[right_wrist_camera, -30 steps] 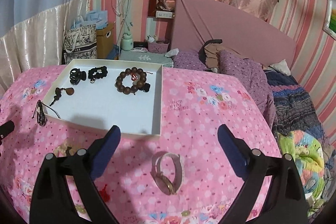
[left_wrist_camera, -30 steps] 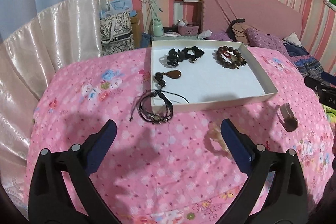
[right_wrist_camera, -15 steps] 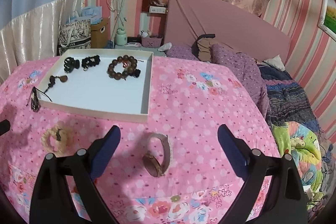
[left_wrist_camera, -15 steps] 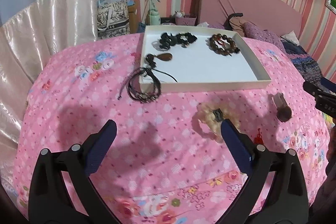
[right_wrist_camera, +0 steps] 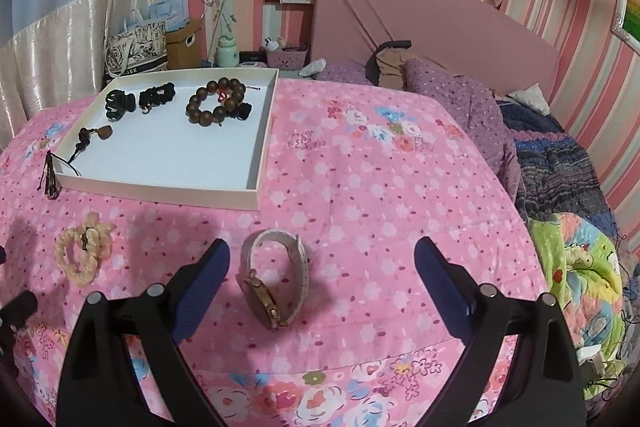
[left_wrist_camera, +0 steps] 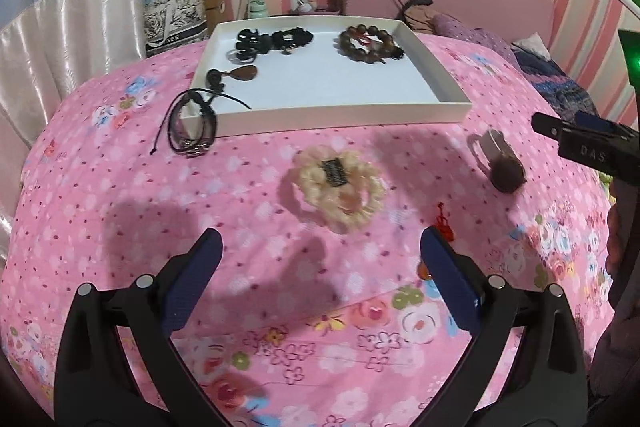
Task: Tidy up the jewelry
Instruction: 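Withdraw both tools from the tray toward the watch and red charm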
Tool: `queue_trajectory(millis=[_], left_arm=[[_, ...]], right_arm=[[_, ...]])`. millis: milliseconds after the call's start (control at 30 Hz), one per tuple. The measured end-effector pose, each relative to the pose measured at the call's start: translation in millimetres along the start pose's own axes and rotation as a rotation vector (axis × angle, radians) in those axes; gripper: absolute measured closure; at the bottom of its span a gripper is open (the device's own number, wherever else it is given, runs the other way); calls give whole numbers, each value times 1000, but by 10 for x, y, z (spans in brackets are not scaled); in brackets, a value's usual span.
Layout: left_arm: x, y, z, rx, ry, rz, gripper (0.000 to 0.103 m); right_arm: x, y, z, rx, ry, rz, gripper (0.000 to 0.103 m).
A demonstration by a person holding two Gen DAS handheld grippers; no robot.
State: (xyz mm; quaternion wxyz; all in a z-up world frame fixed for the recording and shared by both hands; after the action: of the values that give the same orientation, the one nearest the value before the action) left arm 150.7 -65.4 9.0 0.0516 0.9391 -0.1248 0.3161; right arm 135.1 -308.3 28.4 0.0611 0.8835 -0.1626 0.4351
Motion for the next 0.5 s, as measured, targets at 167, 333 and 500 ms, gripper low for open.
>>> queue_trajectory(millis=[167, 333, 500], left_arm=[[6, 29, -6, 24, 11, 15, 5], [28, -81, 34, 25, -1, -13, 5], [7, -76, 67, 8, -14, -26, 5]], right_arm=[[-27, -19, 22, 8, -7, -3, 10], [-40, -71, 22, -1, -6, -22, 10], [-35, -69, 36, -3, -12, -26, 10]])
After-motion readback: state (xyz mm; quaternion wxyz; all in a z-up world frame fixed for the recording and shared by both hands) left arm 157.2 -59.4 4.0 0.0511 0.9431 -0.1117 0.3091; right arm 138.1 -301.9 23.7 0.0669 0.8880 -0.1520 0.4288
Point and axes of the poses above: each gripper's, at about its wrist camera, not at the fingertips, and z roughly the way its jaws point, y to its right, x to its top, the point moved 2 cm from there along z, roughly the way its jaws point, and after that the axes turned 2 degrees about z, right-handed, at the moved point
